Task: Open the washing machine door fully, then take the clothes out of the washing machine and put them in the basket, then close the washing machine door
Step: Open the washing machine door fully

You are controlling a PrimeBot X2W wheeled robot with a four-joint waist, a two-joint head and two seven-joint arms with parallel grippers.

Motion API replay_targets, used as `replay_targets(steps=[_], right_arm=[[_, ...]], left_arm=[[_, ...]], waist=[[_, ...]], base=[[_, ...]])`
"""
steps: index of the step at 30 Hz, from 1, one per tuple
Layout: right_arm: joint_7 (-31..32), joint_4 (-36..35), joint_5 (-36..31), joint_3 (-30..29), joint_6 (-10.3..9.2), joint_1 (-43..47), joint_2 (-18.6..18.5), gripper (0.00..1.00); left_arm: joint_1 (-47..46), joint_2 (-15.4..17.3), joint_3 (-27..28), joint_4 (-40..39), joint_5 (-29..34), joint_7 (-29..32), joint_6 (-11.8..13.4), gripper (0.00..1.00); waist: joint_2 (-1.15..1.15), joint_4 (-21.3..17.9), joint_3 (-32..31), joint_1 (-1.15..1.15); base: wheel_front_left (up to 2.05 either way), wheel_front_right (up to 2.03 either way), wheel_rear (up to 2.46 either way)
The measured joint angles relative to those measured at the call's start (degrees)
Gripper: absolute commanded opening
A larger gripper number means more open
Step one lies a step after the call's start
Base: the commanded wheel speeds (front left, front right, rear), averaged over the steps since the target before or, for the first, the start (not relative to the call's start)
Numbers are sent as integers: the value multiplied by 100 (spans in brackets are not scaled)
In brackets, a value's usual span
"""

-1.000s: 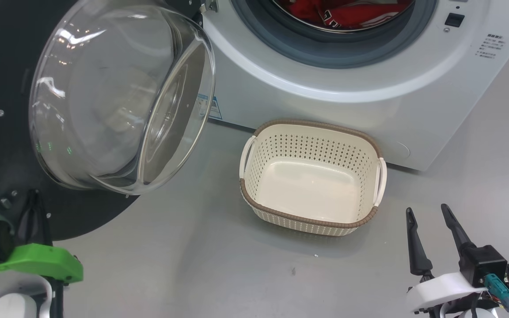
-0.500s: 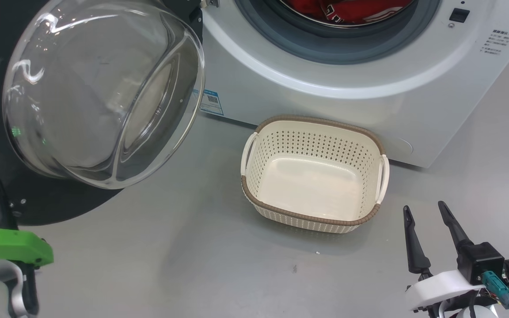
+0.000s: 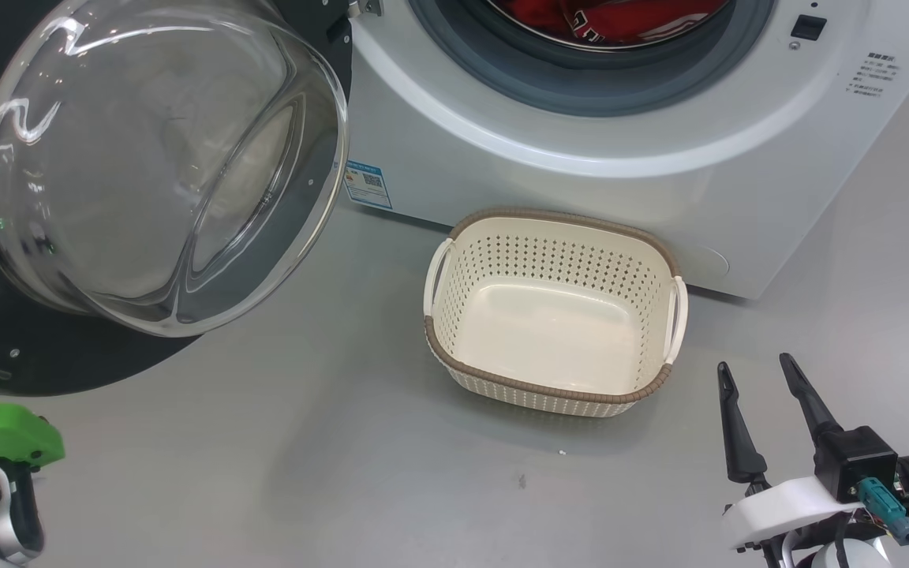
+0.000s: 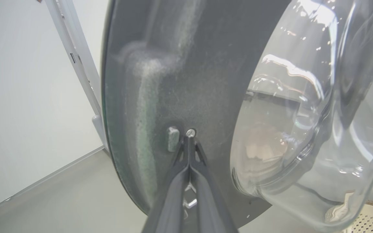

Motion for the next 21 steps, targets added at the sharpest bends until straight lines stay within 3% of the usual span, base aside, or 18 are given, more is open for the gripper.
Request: replay_targets(steps=[9,21], right_arm=[[0,21,0,2,4,-7,9,100],[0,38,0,0,26,-22,25,100]], left_arm=[[25,-15,-11,120,10,-99,-8,0],[340,-342,-320,-619,327,-160,-156,0]], waist=[[0,-35,-31,0],[0,-12,-105,0]], base=[[0,0,0],[0,0,0]])
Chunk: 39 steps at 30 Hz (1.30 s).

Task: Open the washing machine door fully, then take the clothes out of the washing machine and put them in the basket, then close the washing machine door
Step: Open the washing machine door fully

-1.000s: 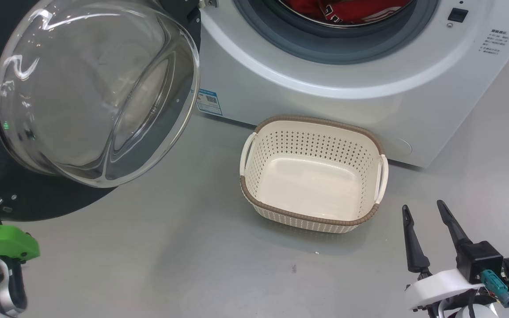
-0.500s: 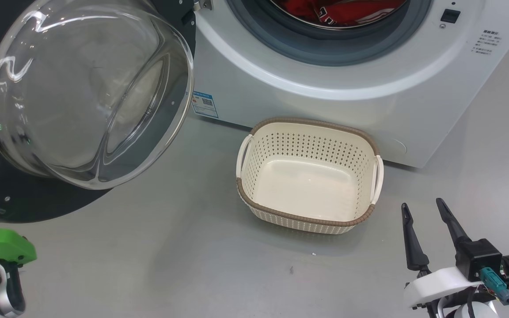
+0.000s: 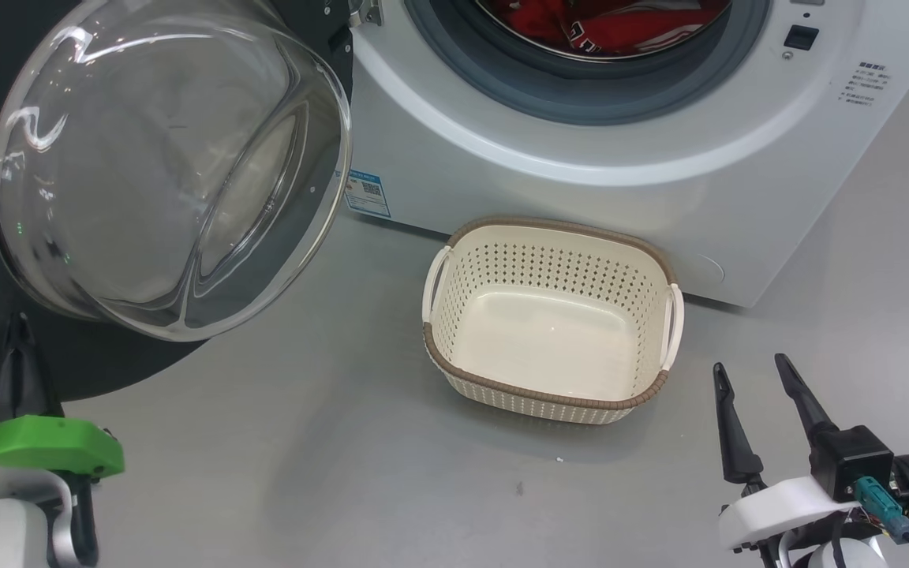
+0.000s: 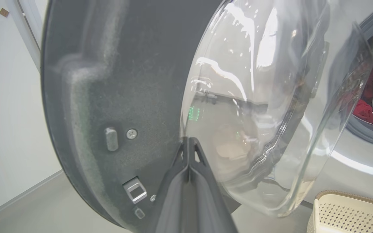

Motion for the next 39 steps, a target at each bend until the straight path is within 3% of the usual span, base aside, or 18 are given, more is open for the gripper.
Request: replay_targets(steps=[21,22,24,25,39], right_arm=[[0,-16,0,131,26,-100,118,100],[0,-15,0,145,26,-98,125,100],[0,-12,7,163,29,-97,129,100],[0,-5,12,168,44,-94,130,100],[0,-32,68,350,76,-52,164,100]], left_arm=[[1051,-397,-1044,-1252,492,-14,-455,0],[1068,-396,-1088,-1262,493,-14,-460,17],[1123,-396,-1131,-1293,517,-14,-494,63],[1155,-396,-1143,-1298,527,-14,-498,98],[1406,-333,-1246,-1529,749,11,-494,100]], waist=[[0,-381,-265,0],[0,-412,-280,0],[0,-478,-311,0],[0,-513,-326,0],[0,-1157,-493,0]], base=[[0,0,0],[0,0,0],[0,0,0],[0,0,0],[0,0,0]])
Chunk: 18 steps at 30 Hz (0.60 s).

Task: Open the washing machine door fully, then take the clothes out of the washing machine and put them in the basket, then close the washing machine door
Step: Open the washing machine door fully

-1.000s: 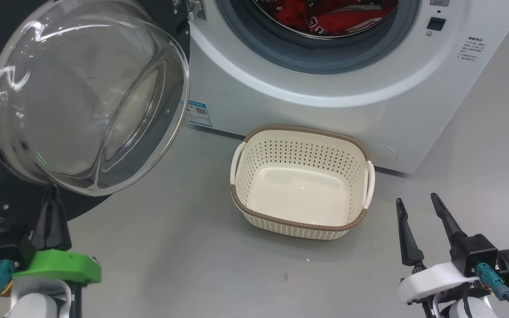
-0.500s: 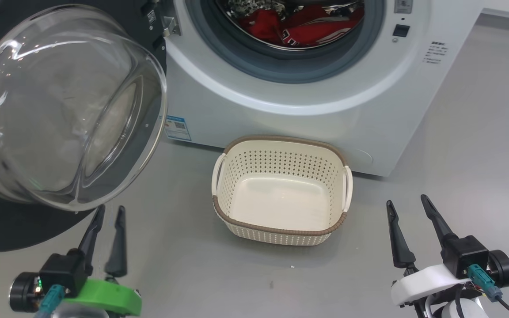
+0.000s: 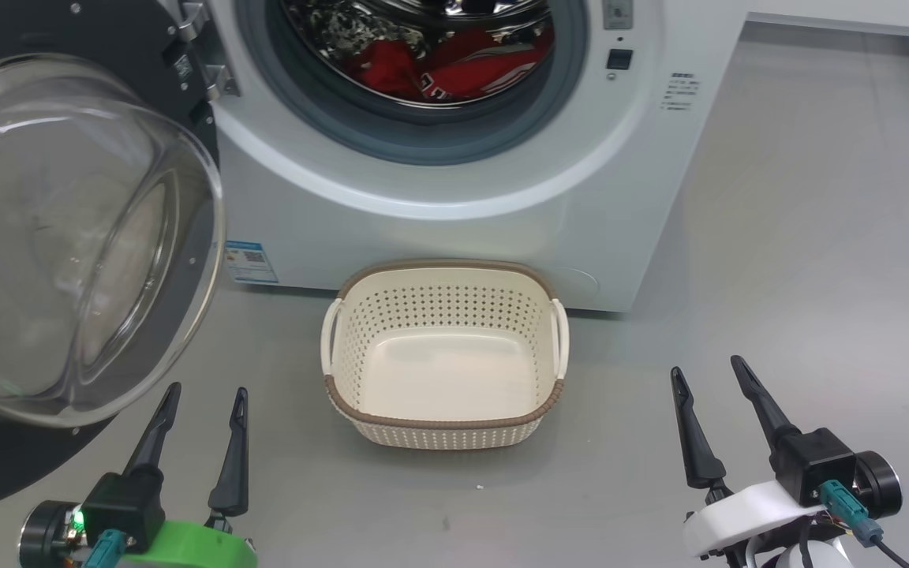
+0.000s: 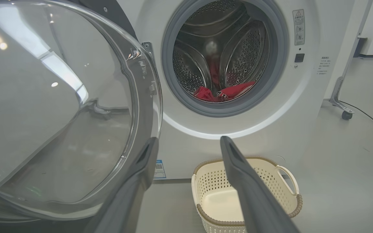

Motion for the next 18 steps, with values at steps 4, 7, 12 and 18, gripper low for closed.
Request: replay_targets(steps=[4,7,12,18], right_arm=[[0,-57,-1,35,-5,54,7,100],[0,-131,-2,34,-16,72,10,100],[0,-242,-2,11,-110,112,21,100],[0,-300,-1,-41,-162,212,41,100]], left_arm=[[91,-1,22,-52,-1,9,66,100],[124,-8,35,-88,-8,51,116,100],[164,-14,64,-122,-14,109,180,100],[258,-19,67,-172,-15,160,223,100]], waist=[[0,-206,-22,0],[0,-348,-31,0],[0,-575,-44,0],[0,-734,-59,0]], base=[[0,0,0],[0,0,0],[0,0,0],[0,0,0]])
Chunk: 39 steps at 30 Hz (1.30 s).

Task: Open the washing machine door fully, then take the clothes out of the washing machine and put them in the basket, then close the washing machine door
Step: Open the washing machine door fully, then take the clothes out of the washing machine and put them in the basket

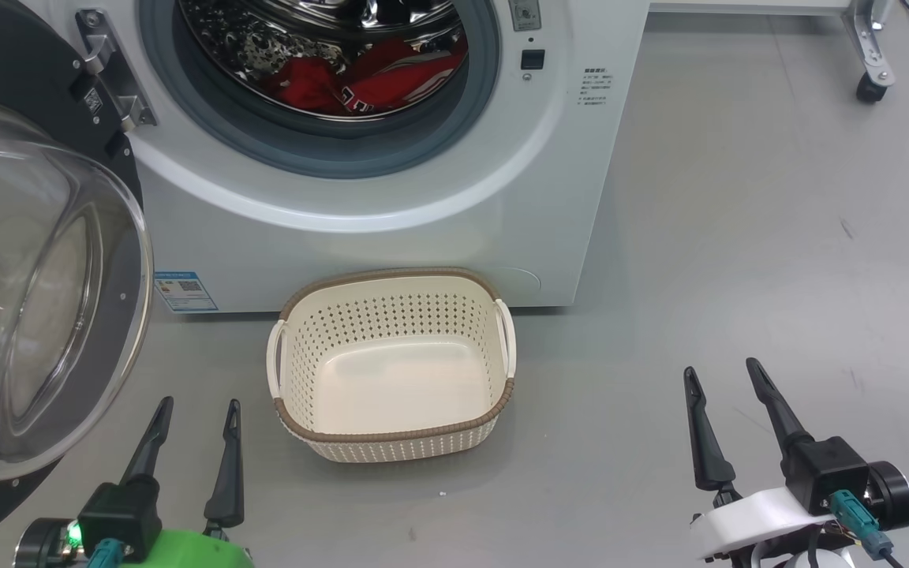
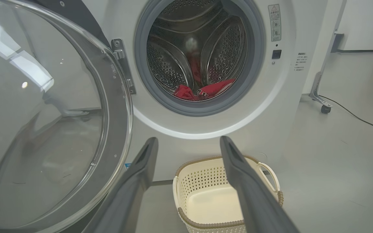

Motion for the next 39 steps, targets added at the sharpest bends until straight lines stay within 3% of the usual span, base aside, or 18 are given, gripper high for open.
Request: replay_targets(steps=[39], right_arm=[[0,-124,45,4,-49,119,19,100]], left_arm=[[2,-4,-131,-223,16,242,74,100]], waist=[[0,-58,-16,0]], base=[[4,-4,0]])
